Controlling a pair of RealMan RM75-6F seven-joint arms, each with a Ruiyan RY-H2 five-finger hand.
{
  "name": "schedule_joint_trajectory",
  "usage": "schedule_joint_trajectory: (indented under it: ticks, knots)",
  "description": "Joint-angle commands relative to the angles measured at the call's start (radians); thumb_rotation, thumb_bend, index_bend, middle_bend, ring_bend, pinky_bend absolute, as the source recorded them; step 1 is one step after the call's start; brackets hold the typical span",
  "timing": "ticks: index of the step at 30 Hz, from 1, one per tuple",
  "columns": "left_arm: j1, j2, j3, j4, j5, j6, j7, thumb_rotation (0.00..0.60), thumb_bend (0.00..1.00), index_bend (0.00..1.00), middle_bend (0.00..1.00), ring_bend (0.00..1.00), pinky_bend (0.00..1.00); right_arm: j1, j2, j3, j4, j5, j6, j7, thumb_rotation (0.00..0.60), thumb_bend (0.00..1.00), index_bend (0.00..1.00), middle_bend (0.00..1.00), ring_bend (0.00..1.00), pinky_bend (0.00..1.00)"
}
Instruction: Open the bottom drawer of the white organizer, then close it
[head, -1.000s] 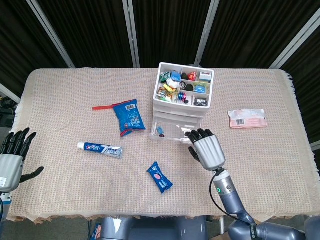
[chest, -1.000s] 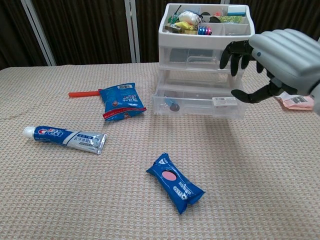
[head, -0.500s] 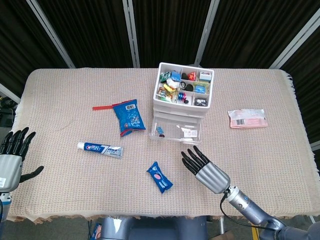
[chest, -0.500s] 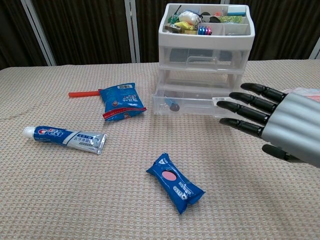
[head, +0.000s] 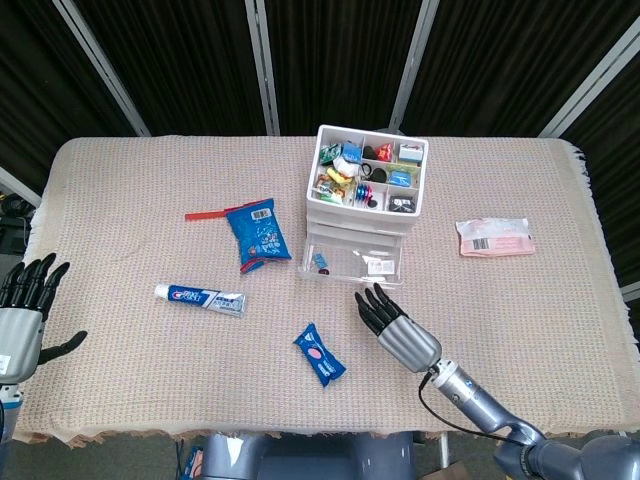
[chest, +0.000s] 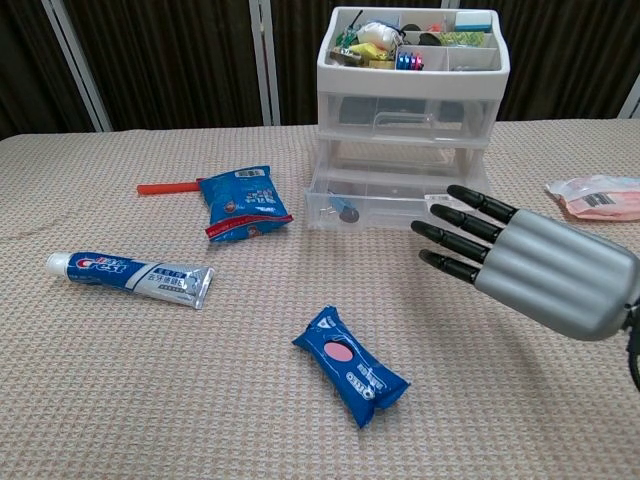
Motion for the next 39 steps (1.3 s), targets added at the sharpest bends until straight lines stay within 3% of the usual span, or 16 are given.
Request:
schedule_joint_trajectory:
  ticks: [1, 39]
  knots:
    - [0.000, 0.000, 0.000, 0.000, -0.002, -0.002, -0.001, 0.600, 0.12, 0.07, 0.00, 0.00, 0.00, 0.011, -0.020, 0.012, 0.028, 0.009, -0.012, -0.018, 0.600, 0.28, 0.12, 0.00, 0.00, 0.03]
    - [-0.003, 0.003, -0.004, -0.009, -0.017, -0.013, -0.003, 0.600, 0.12, 0.07, 0.00, 0.00, 0.00, 0.096, -0.189, 0.121, 0.238, 0.160, -0.106, -0.082, 0.600, 0.28, 0.12, 0.00, 0.00, 0.03]
